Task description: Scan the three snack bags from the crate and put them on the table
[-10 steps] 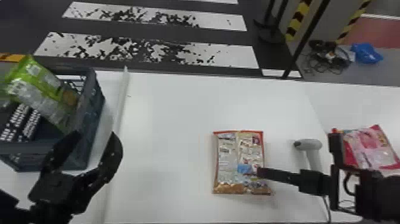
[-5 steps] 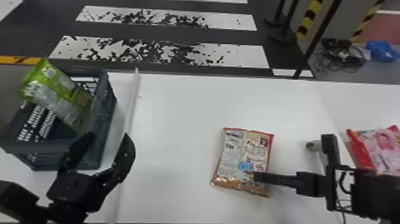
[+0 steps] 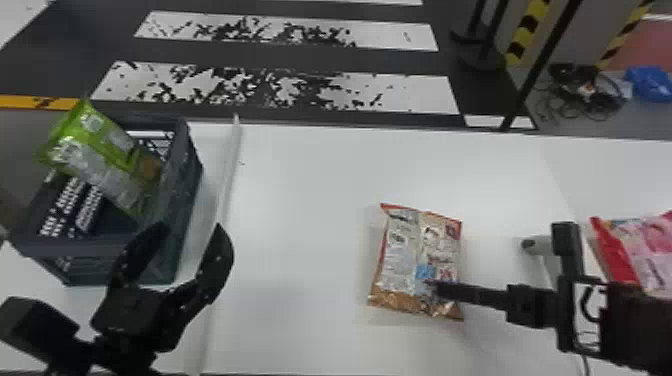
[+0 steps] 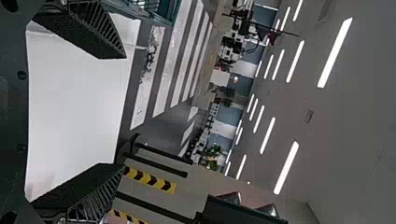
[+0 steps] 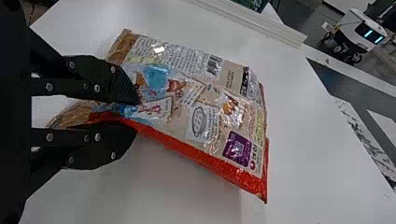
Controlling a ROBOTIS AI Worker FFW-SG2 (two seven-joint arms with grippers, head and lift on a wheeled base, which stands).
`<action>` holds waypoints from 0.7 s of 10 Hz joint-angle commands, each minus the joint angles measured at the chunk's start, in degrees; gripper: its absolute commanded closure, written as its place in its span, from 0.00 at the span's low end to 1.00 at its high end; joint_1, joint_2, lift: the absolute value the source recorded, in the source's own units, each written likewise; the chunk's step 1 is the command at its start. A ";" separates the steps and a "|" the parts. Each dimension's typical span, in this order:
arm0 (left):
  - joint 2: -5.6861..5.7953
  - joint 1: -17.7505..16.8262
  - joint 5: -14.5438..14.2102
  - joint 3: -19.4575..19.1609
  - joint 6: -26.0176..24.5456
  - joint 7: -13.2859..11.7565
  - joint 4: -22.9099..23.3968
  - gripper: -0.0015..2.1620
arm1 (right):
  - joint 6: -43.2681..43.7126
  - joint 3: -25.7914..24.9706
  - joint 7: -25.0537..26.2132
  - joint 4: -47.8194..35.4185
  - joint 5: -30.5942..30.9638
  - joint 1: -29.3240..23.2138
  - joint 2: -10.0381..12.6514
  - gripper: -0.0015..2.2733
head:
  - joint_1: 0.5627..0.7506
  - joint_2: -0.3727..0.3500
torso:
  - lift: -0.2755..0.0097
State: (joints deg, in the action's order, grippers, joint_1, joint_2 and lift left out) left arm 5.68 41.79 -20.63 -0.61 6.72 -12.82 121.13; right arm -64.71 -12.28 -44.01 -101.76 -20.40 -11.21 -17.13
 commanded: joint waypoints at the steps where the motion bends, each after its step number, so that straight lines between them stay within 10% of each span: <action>1: -0.06 -0.39 -0.03 0.00 0.00 0.08 -0.20 0.02 | -1.00 -2.83 0.07 -4.59 -3.42 -1.88 0.16 0.95 | 0.70 0.44 | 0.64; 7: -0.14 -0.74 -0.03 0.09 0.00 0.08 -1.60 0.02 | 0.23 -23.31 14.66 -10.56 -22.93 0.23 5.44 0.95 | 0.70 0.36 | 0.64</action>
State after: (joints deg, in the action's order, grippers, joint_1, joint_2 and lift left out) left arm 5.53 40.99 -20.65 -0.60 6.71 -12.74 119.58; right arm -65.15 -34.11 -29.81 -113.42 -42.27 -12.23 -11.80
